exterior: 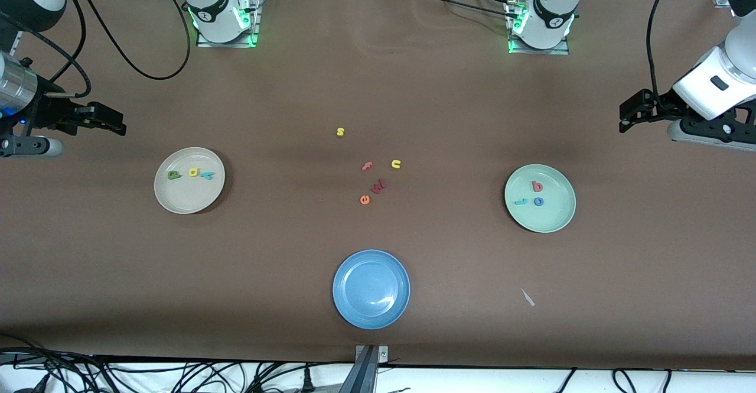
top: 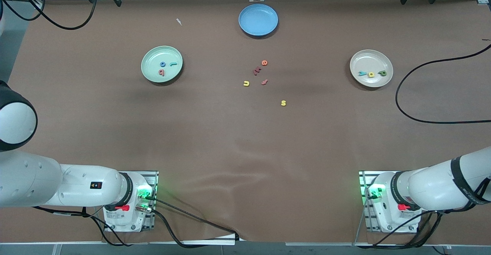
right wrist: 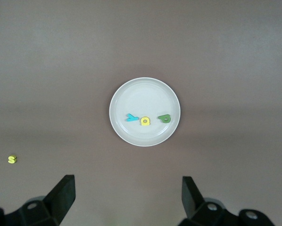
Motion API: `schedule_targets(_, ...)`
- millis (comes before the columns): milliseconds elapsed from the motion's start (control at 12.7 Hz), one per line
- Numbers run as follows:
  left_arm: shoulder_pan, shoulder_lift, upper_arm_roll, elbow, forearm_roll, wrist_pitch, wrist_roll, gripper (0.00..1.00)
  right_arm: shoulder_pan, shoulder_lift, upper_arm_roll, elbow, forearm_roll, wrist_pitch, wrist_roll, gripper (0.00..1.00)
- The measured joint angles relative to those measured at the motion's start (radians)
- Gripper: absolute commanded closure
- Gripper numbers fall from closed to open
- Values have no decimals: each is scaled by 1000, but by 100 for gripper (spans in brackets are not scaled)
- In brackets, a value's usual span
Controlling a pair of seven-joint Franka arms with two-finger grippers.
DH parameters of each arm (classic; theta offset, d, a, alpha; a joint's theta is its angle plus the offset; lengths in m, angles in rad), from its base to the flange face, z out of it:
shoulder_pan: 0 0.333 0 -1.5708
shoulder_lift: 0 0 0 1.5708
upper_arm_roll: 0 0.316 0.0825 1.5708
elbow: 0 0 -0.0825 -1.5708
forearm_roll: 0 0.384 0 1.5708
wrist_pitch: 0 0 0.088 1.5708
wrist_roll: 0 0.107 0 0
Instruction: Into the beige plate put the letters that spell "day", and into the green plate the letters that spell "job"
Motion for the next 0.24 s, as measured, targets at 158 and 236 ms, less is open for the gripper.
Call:
schedule_targets(158,2,3,6,-2,0,0,0,0,0,0,0,0,0,-4,2,0)
schedule_targets(236,2,5,6,-2,0,-1,0,0,0,0,0,0,0,-6,3,0)
